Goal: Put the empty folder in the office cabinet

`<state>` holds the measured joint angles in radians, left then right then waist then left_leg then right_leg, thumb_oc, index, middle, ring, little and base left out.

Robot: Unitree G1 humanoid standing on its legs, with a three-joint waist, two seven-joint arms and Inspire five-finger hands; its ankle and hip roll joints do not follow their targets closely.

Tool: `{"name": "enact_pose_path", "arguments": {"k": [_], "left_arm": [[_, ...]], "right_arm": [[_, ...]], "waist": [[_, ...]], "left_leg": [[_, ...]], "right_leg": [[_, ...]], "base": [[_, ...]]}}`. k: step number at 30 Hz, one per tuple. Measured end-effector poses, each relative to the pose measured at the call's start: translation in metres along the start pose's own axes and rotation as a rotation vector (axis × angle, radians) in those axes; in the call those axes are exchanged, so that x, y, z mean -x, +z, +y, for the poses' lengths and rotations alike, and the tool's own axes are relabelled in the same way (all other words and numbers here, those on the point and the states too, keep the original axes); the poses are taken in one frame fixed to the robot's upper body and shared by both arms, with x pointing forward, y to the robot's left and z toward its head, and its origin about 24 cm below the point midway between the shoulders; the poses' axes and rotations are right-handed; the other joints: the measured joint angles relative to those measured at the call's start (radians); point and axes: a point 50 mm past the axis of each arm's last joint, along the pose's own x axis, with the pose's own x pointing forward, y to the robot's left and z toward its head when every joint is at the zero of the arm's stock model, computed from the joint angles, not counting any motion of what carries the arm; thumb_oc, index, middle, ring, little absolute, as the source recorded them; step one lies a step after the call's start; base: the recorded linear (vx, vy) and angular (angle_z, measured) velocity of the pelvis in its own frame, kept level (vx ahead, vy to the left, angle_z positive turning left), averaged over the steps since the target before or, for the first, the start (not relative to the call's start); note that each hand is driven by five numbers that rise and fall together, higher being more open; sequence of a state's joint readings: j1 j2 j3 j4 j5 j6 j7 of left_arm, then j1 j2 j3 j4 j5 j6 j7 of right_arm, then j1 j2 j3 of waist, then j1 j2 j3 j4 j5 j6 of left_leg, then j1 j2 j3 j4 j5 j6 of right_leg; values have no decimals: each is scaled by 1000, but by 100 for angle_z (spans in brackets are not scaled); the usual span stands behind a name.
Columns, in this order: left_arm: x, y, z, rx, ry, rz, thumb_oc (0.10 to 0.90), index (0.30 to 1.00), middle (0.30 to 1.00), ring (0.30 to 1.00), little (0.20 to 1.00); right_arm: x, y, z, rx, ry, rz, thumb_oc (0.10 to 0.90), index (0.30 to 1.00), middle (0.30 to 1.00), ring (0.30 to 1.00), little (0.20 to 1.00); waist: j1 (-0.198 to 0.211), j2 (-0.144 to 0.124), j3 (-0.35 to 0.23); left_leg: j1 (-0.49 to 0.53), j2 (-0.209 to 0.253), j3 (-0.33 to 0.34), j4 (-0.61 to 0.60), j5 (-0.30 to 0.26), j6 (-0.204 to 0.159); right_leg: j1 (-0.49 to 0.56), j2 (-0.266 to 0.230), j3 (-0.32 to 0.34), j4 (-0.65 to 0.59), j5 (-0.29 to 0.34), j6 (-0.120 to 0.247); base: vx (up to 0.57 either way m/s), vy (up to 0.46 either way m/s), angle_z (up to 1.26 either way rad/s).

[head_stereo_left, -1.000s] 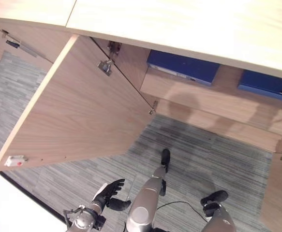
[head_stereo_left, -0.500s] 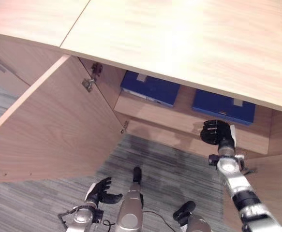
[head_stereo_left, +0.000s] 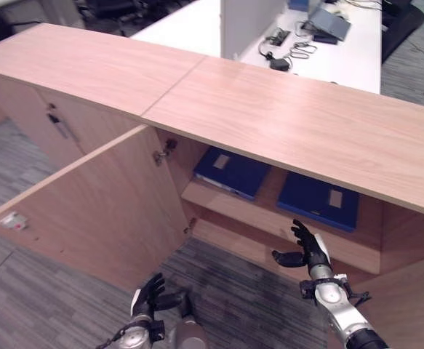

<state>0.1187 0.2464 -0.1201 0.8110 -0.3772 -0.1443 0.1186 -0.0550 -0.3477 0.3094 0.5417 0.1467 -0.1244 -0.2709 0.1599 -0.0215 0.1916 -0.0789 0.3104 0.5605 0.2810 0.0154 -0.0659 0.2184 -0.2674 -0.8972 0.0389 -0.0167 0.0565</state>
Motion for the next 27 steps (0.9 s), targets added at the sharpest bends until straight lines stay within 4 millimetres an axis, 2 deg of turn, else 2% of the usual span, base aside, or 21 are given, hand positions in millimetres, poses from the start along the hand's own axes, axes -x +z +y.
{"name": "enact_pose_path", "arguments": {"k": [2,3,4,5,6,7,8,9,11,12,13,14,15,16,17,18,19,20,21,22,27], "left_arm": [[5,-9,-4,12,-8,17,800,900,900,900,900],[5,-9,-9,20,-22,15,800,900,900,900,900],[1,3,-17,15,-51,-25,800,900,900,900,900],[-1,13,-16,8,-56,-61,800,900,900,900,900],[-4,15,-8,-16,-33,-48,800,900,900,900,900],[-7,23,-12,-27,-52,-66,800,900,900,900,900],[-8,25,-13,-36,-59,-68,800,900,900,900,900],[-6,18,-11,-55,-58,-51,800,900,900,900,900],[-2,8,-6,-66,-47,-22,800,900,900,900,900],[-2,6,-3,-73,-36,-12,800,900,900,900,900],[-2,1,0,-85,-16,8,800,900,900,900,900],[-3,3,2,-81,-1,5,800,900,900,900,900],[-7,12,33,12,124,-54,800,900,900,900,900],[-6,1,34,28,131,-6,800,900,900,900,900],[-3,-8,26,68,123,30,800,900,900,900,900],[5,-16,20,13,78,40,800,900,900,900,900],[7,-13,15,-23,33,23,800,900,900,900,900],[9,0,21,-86,-10,-36,800,900,900,900,900],[11,6,27,-115,-15,-64,800,900,900,900,900],[12,7,35,-131,4,-58,800,900,900,900,900],[16,19,41,-131,6,-121,800,900,900,900,900]], "right_arm": [[10,-17,-11,36,-15,50,800,900,900,900,900],[16,-28,-22,46,-41,88,800,900,900,900,900],[27,-46,-29,41,-68,162,800,900,900,900,900],[25,-45,-21,21,-43,163,800,900,900,900,900],[24,-41,-11,-36,-40,148,800,900,900,900,900],[25,-45,-11,-61,-58,170,800,900,900,900,900],[23,-45,-8,-71,-62,189,800,900,900,900,900],[22,-44,-6,-69,-51,182,800,900,900,900,900],[19,-38,1,-88,-40,164,800,900,900,900,900],[20,-39,5,-107,-40,175,800,900,900,900,900],[19,-37,14,-123,-21,175,800,900,900,900,900],[19,-36,17,-125,-9,173,800,900,900,900,900],[15,-22,39,-175,18,137,800,900,900,900,900],[11,-13,48,-180,55,109,800,900,900,900,900],[8,-6,54,-186,107,86,800,900,900,900,900],[10,-3,54,-177,131,55,800,900,900,900,900],[11,-2,48,-175,120,40,800,900,900,900,900],[11,-6,45,-177,106,54,800,900,900,900,900],[11,-9,41,-176,92,62,800,900,900,900,900],[10,-15,35,-168,71,93,800,900,900,900,900],[10,-18,0,-116,-6,73,800,900,900,900,900]], "waist": [[-45,33,-37],[-64,47,-46],[-95,34,-54],[-96,5,-49],[-115,-11,-49],[-127,-31,-53],[-129,-44,-47],[-129,-35,-52],[-120,-39,-50],[-127,-48,-51],[-119,-55,-45],[-114,-49,-44],[-59,-38,-36],[-45,-34,-34],[-47,-5,-16],[-51,41,-9],[-51,50,-1],[-49,-20,22],[-44,-39,27],[-43,-57,35],[-45,-15,4]], "left_leg": [[57,-23,-12,47,-25,-8],[63,-59,-9,-10,-64,23],[57,-122,-2,-81,-50,77],[42,-155,-22,-147,-18,102],[-13,-178,-56,-156,-1,114],[-15,-202,-21,-162,-29,141],[-21,-168,43,-56,-67,145],[-18,-127,41,38,-154,105],[-12,-158,45,48,-184,128],[-3,-195,26,33,-189,157],[46,-245,7,-37,-189,167],[59,-260,2,-72,-177,170],[50,-354,-96,-90,-168,198],[36,-369,-96,-89,-168,198],[51,-363,-141,-103,-162,217],[45,-352,-194,-147,-122,234],[47,-354,-228,-190,-104,184],[16,-345,-200,-107,-153,161],[27,-308,-222,-86,-156,197],[59,-349,-211,-128,-129,214],[130,-352,-177,-251,-100,201]], "right_leg": [[14,-20,-47,44,8,23],[15,-52,-89,109,1,32],[6,-119,-130,217,-19,16],[-63,-138,-92,253,-109,9],[-81,-72,-42,154,-65,10],[-66,-85,-78,115,12,52],[-72,-130,-111,148,-6,37],[-67,-143,-104,179,-10,47],[-60,-179,-87,216,43,34],[-59,-236,-82,283,95,20],[-78,-292,-71,375,70,43],[-90,-280,-70,382,52,44],[-239,-384,51,644,19,158],[-289,-411,70,675,26,168],[-285,-367,75,618,23,162],[-308,-214,238,476,-13,169],[-308,-146,281,402,-29,164],[-312,-136,297,308,-27,113],[-315,-137,295,316,-27,131],[-313,-145,286,293,-6,103],[-309,-45,255,262,14,73]], "base": [[-139,154,104],[-115,152,217],[-118,204,193],[-68,380,189],[-70,373,135],[11,321,137],[-4,194,92],[13,257,30],[33,295,24],[77,365,55],[178,461,59],[173,444,110],[67,325,115],[-32,110,128],[42,73,94],[90,5,126],[89,-61,192],[44,-35,174],[93,-57,159],[77,-37,74],[50,-18,-22]]}}
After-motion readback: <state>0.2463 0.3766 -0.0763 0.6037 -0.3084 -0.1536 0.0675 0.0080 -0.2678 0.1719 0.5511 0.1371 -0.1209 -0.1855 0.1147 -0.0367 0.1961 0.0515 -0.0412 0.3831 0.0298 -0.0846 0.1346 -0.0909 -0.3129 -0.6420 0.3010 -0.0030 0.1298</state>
